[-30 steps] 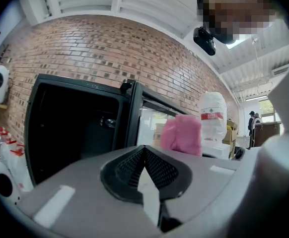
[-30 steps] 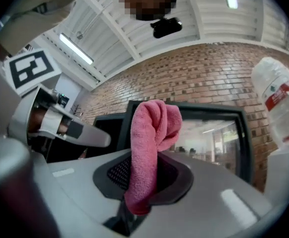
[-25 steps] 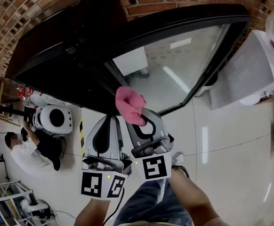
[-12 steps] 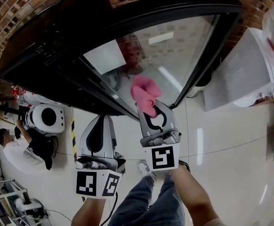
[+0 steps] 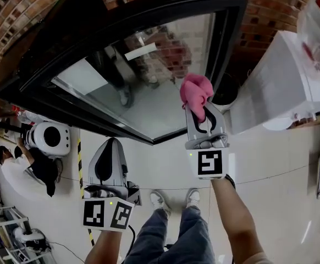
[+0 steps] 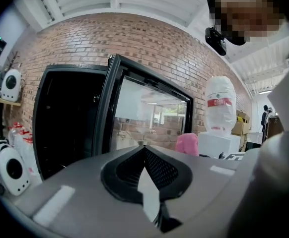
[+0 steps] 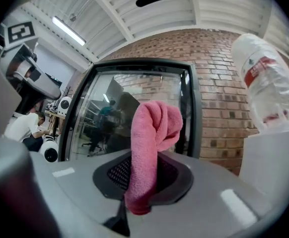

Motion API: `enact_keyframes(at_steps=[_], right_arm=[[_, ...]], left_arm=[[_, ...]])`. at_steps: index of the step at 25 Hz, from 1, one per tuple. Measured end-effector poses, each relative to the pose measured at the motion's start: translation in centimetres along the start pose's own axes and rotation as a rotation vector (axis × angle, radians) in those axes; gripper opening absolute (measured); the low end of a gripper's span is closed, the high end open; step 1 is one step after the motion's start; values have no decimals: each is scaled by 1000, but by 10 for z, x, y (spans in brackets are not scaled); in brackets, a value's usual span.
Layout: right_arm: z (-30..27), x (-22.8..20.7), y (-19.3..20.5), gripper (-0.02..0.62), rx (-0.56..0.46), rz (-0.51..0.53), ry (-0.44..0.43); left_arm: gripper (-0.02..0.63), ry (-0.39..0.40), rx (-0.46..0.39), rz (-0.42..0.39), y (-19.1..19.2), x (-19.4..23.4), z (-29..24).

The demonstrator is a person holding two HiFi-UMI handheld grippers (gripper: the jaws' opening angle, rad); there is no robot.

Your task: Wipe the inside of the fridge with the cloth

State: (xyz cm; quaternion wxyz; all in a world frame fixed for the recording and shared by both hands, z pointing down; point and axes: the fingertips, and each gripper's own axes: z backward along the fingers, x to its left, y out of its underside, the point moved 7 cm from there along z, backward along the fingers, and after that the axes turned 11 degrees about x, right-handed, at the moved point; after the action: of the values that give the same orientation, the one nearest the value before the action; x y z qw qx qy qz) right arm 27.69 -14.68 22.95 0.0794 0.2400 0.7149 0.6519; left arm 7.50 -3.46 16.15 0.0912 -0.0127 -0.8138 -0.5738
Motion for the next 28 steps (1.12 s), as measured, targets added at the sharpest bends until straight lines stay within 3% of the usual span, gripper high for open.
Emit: enact_keyframes(at_steps=[6, 11, 15, 18, 22, 28], right_arm=[[-5, -31, 18, 61, 34, -7, -1], [-7, -32, 17, 61, -4, 36, -3], [17, -18, -2, 61, -84, -91, 35], [34, 13, -19, 61, -125, -161, 28], [43, 84, -23, 61, -115, -194, -51], [28, 176, 5, 61, 14, -76, -166]], left_arm=[[15, -41, -6, 22, 8, -13, -8], [15, -55, -2, 14, 13, -12, -5], [15, -54, 8, 11, 17, -2, 3], [15, -38, 9, 2, 18, 10, 8], [15, -10, 28, -2, 28, 28, 12], [15, 53, 43, -16, 35, 56, 7]])
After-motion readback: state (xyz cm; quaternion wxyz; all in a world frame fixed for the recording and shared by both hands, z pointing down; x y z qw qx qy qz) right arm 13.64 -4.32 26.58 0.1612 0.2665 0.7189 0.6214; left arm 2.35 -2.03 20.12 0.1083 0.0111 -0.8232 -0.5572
